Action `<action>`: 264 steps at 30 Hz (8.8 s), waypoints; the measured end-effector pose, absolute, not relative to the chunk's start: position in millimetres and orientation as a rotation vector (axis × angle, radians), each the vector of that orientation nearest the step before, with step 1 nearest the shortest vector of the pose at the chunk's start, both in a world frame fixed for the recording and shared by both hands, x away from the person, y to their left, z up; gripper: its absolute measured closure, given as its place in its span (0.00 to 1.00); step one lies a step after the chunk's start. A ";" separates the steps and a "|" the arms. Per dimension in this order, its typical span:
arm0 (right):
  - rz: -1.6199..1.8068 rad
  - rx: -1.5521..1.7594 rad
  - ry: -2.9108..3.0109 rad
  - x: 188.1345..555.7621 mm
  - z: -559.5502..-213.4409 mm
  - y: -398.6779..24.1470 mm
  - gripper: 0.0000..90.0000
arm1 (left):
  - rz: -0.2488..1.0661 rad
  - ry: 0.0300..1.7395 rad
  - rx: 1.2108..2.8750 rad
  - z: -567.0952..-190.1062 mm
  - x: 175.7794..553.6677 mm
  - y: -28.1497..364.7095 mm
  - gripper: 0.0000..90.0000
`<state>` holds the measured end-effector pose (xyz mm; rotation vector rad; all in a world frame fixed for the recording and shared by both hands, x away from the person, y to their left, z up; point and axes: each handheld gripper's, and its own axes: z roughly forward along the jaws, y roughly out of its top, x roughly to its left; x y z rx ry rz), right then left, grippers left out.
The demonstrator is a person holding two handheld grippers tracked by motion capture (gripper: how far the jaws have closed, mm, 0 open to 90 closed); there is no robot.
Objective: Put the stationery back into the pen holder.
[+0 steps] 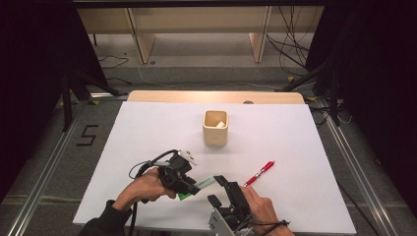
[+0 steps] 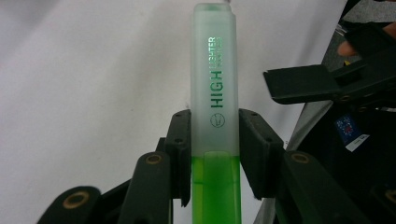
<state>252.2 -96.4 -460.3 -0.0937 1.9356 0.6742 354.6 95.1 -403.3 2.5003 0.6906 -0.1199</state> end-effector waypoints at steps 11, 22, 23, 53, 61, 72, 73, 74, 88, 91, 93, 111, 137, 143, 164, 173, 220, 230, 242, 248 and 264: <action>0.516 -0.217 1.855 253.0 -476.0 -79.8 0.45 | -0.128 0.673 2.504 -402.4 353.0 92.0 0.73; 0.455 -0.272 1.836 254.9 -483.1 -74.4 0.57 | -0.143 0.662 2.510 -402.6 351.1 88.8 0.73; 0.455 -0.283 1.832 255.7 -482.9 -74.0 0.59 | -0.146 0.660 2.512 -402.6 351.1 88.7 0.73; 0.368 -0.420 1.783 253.0 -493.8 -71.2 0.85 | -0.191 0.660 2.520 -405.2 350.8 85.5 0.73; 0.367 -0.394 1.808 257.4 -491.7 -78.2 0.86 | -0.182 0.658 2.482 -396.4 349.8 93.2 0.54; 0.408 -0.285 1.865 270.9 -483.7 -101.0 0.85 | -0.065 0.711 2.383 -389.6 352.0 107.4 0.36; 0.413 -0.267 1.875 272.3 -482.6 -103.5 0.85 | -0.046 0.718 2.363 -389.1 352.2 109.6 0.35; 0.425 -0.246 1.887 274.9 -480.6 -106.5 0.85 | -0.037 0.725 2.354 -389.0 352.0 110.8 0.35; 0.719 0.209 2.076 308.8 -447.6 -137.5 0.85 | 0.126 0.738 2.212 -404.7 342.5 126.8 0.28; 0.849 0.322 2.120 317.1 -438.2 -144.2 0.85 | 0.159 0.734 2.184 -408.0 340.1 128.0 0.27; 0.938 0.404 2.144 322.4 -433.3 -147.8 0.85 | 0.178 0.735 2.161 -410.0 338.5 128.7 0.27; 1.481 0.984 2.144 376.6 -401.4 -169.3 0.85 | 0.256 0.830 1.971 -428.3 327.8 156.5 0.27; 1.554 1.196 2.034 456.6 -379.1 -138.2 0.85 | 0.359 0.870 1.909 -440.9 321.4 180.0 0.26; 1.534 1.232 2.013 471.8 -380.1 -131.2 0.85 | 0.376 0.873 1.900 -442.4 320.8 182.7 0.26; 1.465 1.294 1.989 493.3 -397.5 -116.4 0.85 | 0.385 0.888 1.875 -443.5 320.5 187.5 0.26; 1.437 1.303 2.000 493.8 -402.4 -111.4 0.85 | 0.388 0.893 1.850 -442.7 320.4 189.2 0.26; 1.316 1.038 2.276 437.2 -374.4 -193.2 0.29 | 0.375 0.902 1.856 -443.5 321.6 188.9 0.26; 1.221 1.023 2.333 421.7 -389.3 -214.3 0.41 | 0.376 0.902 1.856 -444.0 321.7 188.4 0.26; 1.277 1.087 2.264 374.8 -419.8 -240.6 0.94 | 0.378 0.900 1.858 -443.7 321.3 187.5 0.26; 1.247 1.137 2.265 355.9 -440.9 -245.2 1.00 | 0.378 0.901 1.856 -443.7 321.3 187.6 0.26; 1.122 1.173 2.323 339.5 -472.9 -244.1 1.00 | 0.380 0.900 1.850 -442.6 320.8 187.4 0.26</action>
